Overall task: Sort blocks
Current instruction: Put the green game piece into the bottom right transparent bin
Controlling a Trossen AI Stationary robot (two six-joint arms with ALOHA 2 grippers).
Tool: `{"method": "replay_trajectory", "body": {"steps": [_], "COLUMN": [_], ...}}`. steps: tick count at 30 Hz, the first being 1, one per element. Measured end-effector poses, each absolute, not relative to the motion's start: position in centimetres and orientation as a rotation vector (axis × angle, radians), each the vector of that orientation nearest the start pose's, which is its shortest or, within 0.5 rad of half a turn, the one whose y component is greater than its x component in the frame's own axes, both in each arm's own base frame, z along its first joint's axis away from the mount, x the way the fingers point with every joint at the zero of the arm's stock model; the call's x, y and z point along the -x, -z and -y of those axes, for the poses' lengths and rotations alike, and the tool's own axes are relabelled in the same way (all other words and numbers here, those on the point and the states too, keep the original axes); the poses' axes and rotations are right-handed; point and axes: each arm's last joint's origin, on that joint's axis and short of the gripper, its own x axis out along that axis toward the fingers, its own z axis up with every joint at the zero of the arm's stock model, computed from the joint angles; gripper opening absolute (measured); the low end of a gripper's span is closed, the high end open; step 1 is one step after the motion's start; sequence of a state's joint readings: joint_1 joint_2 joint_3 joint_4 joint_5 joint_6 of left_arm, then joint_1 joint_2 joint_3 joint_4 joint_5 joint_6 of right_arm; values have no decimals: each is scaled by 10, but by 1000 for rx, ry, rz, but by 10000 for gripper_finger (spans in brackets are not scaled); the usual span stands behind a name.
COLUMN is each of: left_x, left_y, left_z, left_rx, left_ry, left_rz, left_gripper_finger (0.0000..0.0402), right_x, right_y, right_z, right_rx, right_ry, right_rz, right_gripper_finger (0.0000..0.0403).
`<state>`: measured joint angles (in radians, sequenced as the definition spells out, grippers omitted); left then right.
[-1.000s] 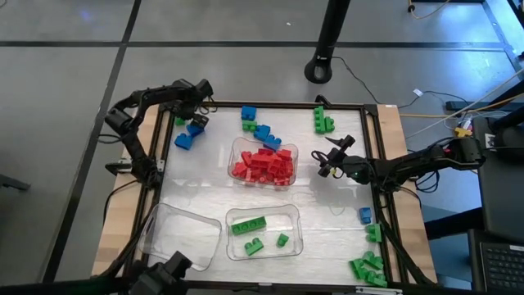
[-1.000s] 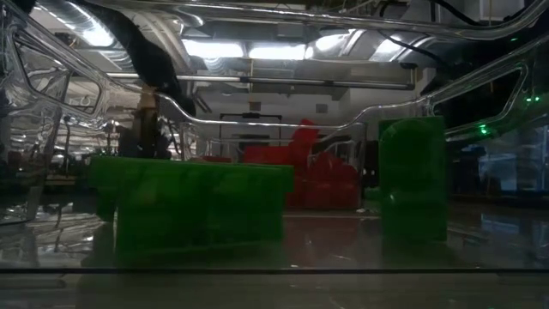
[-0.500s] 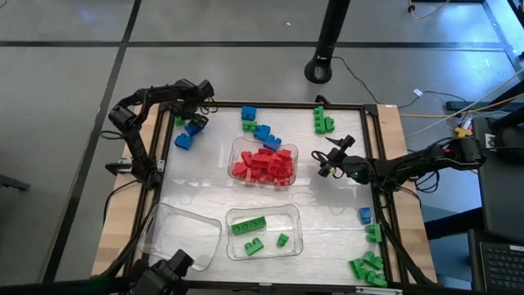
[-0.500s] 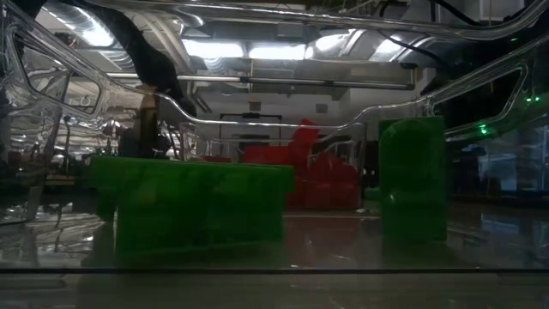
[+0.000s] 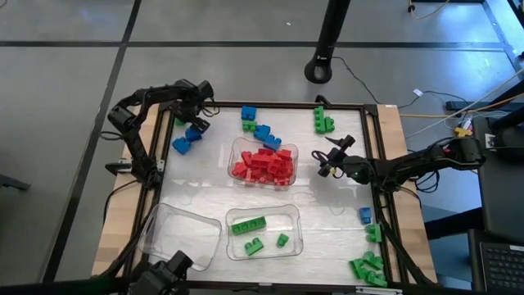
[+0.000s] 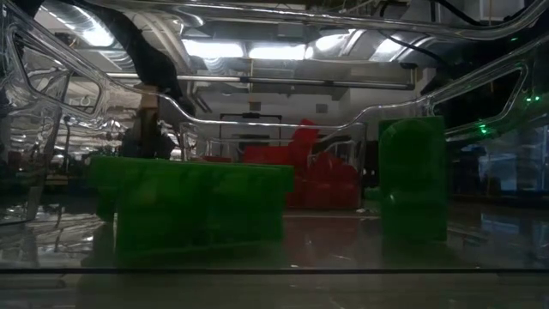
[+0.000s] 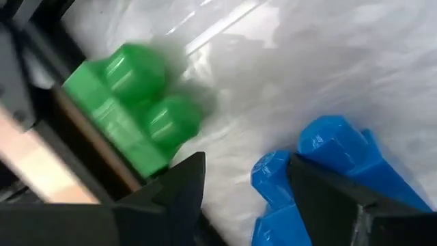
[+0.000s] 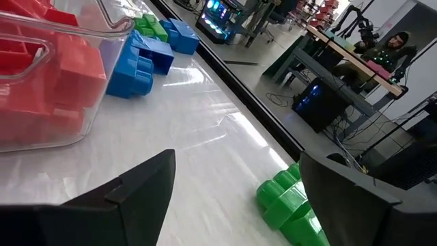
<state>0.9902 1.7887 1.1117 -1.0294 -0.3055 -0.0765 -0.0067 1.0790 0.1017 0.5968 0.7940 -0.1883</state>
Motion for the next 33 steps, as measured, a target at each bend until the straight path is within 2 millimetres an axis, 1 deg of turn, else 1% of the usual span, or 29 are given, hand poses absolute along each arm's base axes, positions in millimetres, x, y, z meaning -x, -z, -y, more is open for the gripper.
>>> {"method": "replay_trajectory", "body": {"steps": [3, 7, 10, 13, 18, 21, 24, 28, 33], "left_x": [-152, -154, -154, -154, -156, -156, -155, -154, -156], "left_y": [-165, -179, -180, -178, -165, -154, -144, -137, -137], "left_z": [-248, -250, -251, -253, -256, -259, -263, -266, -265], "left_rx": [639, 534, 476, 427, 329, 311, 303, 294, 259], "left_ry": [-1098, -1238, -1279, -1304, -1279, -1227, -1198, -1192, -1122], "left_rz": [-1711, -1717, -1731, -1754, -1863, -1924, -1966, -1989, -2015], "left_gripper_finger": [196, 185, 170, 143, 82, 47, 22, 3, 3], "right_x": [-164, -164, -164, -164, -164, -164, -164, -164, -164], "right_y": [-134, -135, -135, -135, -135, -135, -134, -134, -135], "right_z": [22, 22, 22, 22, 22, 22, 21, 21, 22], "right_rx": [325, 326, 326, 326, 324, 322, 320, 321, 324], "right_ry": [762, 776, 777, 775, 764, 750, 740, 740, 759], "right_rz": [-431, -429, -428, -429, -428, -428, -427, -428, -428], "right_gripper_finger": [312, 312, 312, 312, 312, 312, 312, 312, 312]}}
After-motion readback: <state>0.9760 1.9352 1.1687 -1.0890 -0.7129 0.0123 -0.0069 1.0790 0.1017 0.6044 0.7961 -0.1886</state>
